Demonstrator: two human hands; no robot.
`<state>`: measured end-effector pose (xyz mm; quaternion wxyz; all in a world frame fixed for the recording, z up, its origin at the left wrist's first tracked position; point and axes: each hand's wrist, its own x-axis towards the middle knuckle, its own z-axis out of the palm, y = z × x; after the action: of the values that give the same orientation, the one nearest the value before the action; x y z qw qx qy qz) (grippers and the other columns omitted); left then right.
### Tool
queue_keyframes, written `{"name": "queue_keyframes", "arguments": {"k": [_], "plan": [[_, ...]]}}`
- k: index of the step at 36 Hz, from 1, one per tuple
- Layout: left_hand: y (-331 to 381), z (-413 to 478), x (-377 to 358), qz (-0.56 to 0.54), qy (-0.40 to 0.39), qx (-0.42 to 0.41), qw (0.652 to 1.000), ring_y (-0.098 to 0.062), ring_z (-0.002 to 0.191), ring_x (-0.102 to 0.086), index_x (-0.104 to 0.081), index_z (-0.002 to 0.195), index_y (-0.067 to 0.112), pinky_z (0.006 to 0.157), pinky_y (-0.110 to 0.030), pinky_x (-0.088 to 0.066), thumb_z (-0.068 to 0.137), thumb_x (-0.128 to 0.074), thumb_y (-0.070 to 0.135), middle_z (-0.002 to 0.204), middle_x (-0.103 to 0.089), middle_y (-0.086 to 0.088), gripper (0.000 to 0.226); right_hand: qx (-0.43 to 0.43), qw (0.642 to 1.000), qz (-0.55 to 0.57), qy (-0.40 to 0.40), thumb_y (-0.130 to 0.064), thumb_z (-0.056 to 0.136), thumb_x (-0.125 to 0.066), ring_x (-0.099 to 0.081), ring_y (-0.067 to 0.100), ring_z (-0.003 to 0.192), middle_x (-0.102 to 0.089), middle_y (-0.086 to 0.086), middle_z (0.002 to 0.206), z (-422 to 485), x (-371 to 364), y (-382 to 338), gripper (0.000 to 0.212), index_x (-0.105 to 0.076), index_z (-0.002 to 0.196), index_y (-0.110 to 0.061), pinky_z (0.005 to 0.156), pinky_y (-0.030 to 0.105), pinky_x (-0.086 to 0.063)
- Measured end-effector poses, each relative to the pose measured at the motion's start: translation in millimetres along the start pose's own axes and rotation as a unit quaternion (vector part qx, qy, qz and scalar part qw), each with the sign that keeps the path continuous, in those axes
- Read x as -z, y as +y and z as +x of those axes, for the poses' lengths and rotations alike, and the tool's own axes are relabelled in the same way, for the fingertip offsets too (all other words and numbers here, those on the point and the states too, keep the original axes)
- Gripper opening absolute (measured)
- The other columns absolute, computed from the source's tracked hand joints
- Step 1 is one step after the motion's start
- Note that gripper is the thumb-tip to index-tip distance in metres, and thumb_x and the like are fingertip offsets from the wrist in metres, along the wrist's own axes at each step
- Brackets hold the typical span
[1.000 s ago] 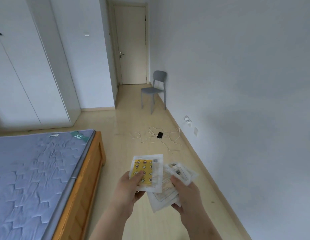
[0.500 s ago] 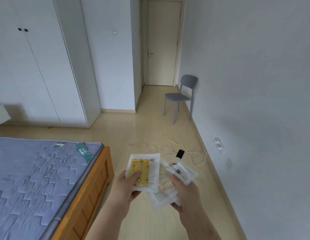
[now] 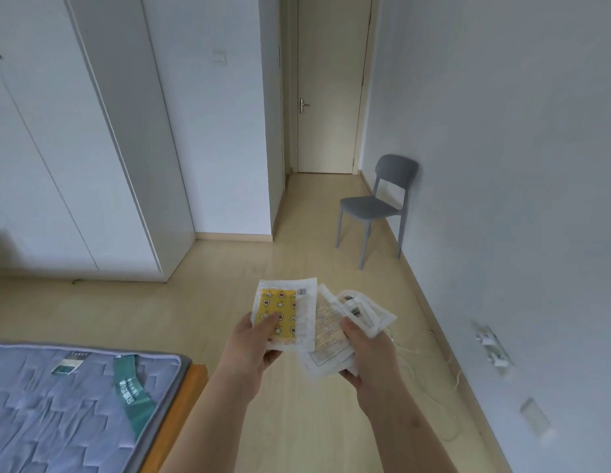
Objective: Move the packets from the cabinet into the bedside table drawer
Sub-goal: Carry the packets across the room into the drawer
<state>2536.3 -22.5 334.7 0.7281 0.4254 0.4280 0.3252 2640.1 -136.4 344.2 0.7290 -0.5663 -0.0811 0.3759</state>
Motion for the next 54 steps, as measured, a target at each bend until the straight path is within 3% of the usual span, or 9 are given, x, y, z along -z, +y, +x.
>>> {"name": "queue_keyframes", "arguments": {"k": [7,11,16,22,28,34,40,45,54], "plan": [[31.5,120.5,-6.0,-0.014,0.032,0.0,0.999,-0.027,0.091,-0.065,-0.061,0.097,0.011,0.083,-0.038,-0.052,0.094,-0.051,0.008,0.097,-0.068,-0.011,0.011,-0.036,0.999,-0.004,-0.009,-0.011,0.09,-0.058,-0.065,0.017,0.075,-0.068,0.001,0.082,127.2,-64.0,-9.6,0.013,-0.063,0.092,-0.023,0.057,0.029,-0.051],[48.1,203.5,-7.8,-0.036,0.066,-0.011,0.997,-0.025,0.088,-0.065,-0.062,0.098,0.011,0.076,-0.034,-0.053,0.094,-0.052,0.008,0.097,-0.069,-0.011,0.011,-0.04,0.997,-0.022,-0.056,-0.014,0.089,-0.06,-0.065,0.016,0.075,-0.069,0.001,0.083,210.4,-104.2,-16.9,0.013,-0.064,0.093,-0.025,0.057,0.027,-0.051],[81.4,307.8,-5.3,-0.058,0.113,-0.013,0.992,-0.03,0.099,-0.065,-0.061,0.107,0.009,0.087,-0.04,-0.052,0.094,-0.053,0.009,0.106,-0.068,-0.014,0.016,-0.051,0.992,-0.066,-0.095,-0.014,0.09,-0.059,-0.067,0.015,0.075,-0.07,0.001,0.088,320.5,-162.0,-26.5,0.015,-0.063,0.098,-0.026,0.053,0.025,-0.05],[128.4,399.2,21.2,-0.113,0.19,-0.024,0.975,-0.028,0.093,-0.064,-0.061,0.105,0.008,0.075,-0.033,-0.052,0.094,-0.052,0.009,0.104,-0.068,-0.014,0.014,-0.072,0.979,-0.103,-0.161,-0.014,0.089,-0.06,-0.068,0.019,0.081,-0.07,0.003,0.091,423.9,-256.8,-21.1,0.018,-0.063,0.1,-0.028,0.061,0.03,-0.052],[161.4,481.5,77.0,-0.144,0.276,-0.014,0.95,-0.022,0.082,-0.063,-0.061,0.094,0.012,0.068,-0.03,-0.05,0.093,-0.053,0.006,0.096,-0.068,-0.011,0.01,-0.119,0.96,-0.142,-0.209,-0.013,0.089,-0.06,-0.068,0.023,0.086,-0.071,0.007,0.094,496.8,-351.4,9.9,0.016,-0.064,0.1,-0.023,0.071,0.034,-0.055],[214.3,584.0,144.6,-0.158,0.29,-0.021,0.944,-0.021,0.079,-0.063,-0.06,0.094,0.011,0.066,-0.03,-0.05,0.093,-0.053,0.006,0.092,-0.067,-0.01,0.009,-0.122,0.951,-0.169,-0.228,-0.015,0.089,-0.06,-0.067,0.02,0.08,-0.07,0.006,0.091,572.3,-465.7,34.3,0.011,-0.062,0.097,-0.023,0.06,0.029,-0.052],[293.3,657.9,234.2,-0.145,0.331,-0.058,0.93,-0.022,0.082,-0.065,-0.06,0.093,0.013,0.07,-0.03,-0.052,0.094,-0.053,0.006,0.092,-0.068,-0.008,0.011,-0.142,0.939,-0.167,-0.265,-0.016,0.091,-0.06,-0.067,0.021,0.083,-0.069,0.008,0.099,620.9,-606.0,56.8,0.022,-0.06,0.113,-0.018,0.06,0.029,-0.052],[331.3,688.6,302.0,-0.096,0.386,-0.051,0.916,-0.024,0.08,-0.066,-0.061,0.088,0.015,0.071,-0.033,-0.055,0.092,-0.055,0.004,0.091,-0.069,-0.008,0.014,-0.158,0.92,-0.19,-0.303,-0.019,0.09,-0.061,-0.067,0.02,0.078,-0.069,0.008,0.093,640.1,-696.1,88.1,0.018,-0.061,0.108,-0.015,0.059,0.029,-0.052],[369.7,746.7,431.7,-0.148,0.51,-0.066,0.845,-0.024,0.079,-0.065,-0.06,0.089,0.014,0.07,-0.033,-0.054,0.09,-0.056,0.001,0.091,-0.069,-0.007,0.014,-0.217,0.865,-0.218,-0.397,-0.018,0.092,-0.058,-0.066,0.017,0.071,-0.069,0.003,0.084,667.9,-867.1,162.1,0.022,-0.061,0.113,-0.016,0.051,0.025,-0.049]]}}
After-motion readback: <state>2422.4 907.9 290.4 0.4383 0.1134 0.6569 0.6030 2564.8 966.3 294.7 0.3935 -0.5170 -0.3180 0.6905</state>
